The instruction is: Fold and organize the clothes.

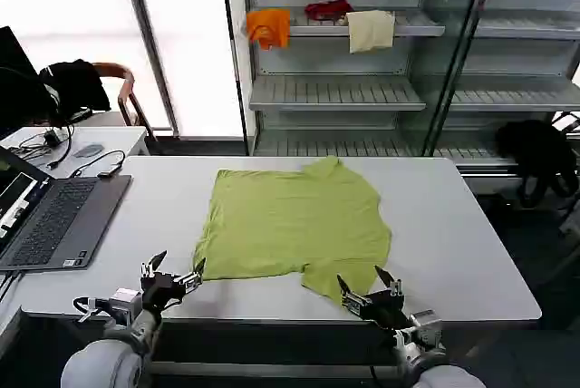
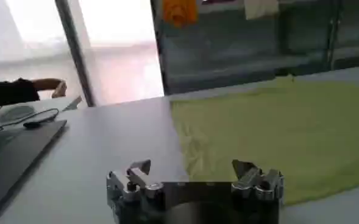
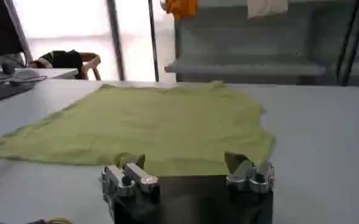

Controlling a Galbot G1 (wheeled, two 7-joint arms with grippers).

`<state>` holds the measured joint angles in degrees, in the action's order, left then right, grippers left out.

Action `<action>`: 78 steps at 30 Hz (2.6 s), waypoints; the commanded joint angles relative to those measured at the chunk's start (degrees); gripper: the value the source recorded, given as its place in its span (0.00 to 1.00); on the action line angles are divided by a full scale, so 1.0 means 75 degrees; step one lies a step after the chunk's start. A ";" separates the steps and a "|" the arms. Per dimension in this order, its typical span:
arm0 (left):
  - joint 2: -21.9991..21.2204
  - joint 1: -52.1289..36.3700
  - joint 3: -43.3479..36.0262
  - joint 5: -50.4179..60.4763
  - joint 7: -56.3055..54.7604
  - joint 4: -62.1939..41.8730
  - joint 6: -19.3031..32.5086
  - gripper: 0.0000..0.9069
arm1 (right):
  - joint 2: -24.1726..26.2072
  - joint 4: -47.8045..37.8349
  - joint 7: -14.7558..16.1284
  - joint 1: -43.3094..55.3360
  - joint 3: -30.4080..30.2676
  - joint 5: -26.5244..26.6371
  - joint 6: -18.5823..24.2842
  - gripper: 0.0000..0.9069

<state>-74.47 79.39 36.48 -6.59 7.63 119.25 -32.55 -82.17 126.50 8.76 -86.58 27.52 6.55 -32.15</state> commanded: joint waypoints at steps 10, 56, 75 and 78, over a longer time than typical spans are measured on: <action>-0.0038 0.0331 -0.0045 0.0393 -0.0051 -0.0068 0.0019 1.00 | -0.0014 -0.0106 -0.0056 -0.0218 -0.0038 0.0110 0.0021 1.00; -0.0139 0.0107 -0.0214 -0.0161 0.0513 -0.0390 0.0092 0.00 | -0.0269 -0.0261 -0.0069 0.0096 -0.0245 0.0011 0.0164 0.00; -0.0091 -0.1355 -0.0046 -0.1408 0.0700 -0.0728 -0.0063 0.00 | -0.0656 -0.1175 -0.0381 0.2390 -0.0166 0.0190 -0.0137 0.00; -0.0129 -0.1605 -0.0050 -0.1655 0.0520 -0.0980 -0.0064 0.00 | -0.0639 -0.1517 -0.0432 0.2783 -0.0169 0.0282 -0.0136 0.00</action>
<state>-75.72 70.13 35.74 -16.27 11.59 113.50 -32.96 -86.97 115.77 5.39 -68.77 25.64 7.77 -32.97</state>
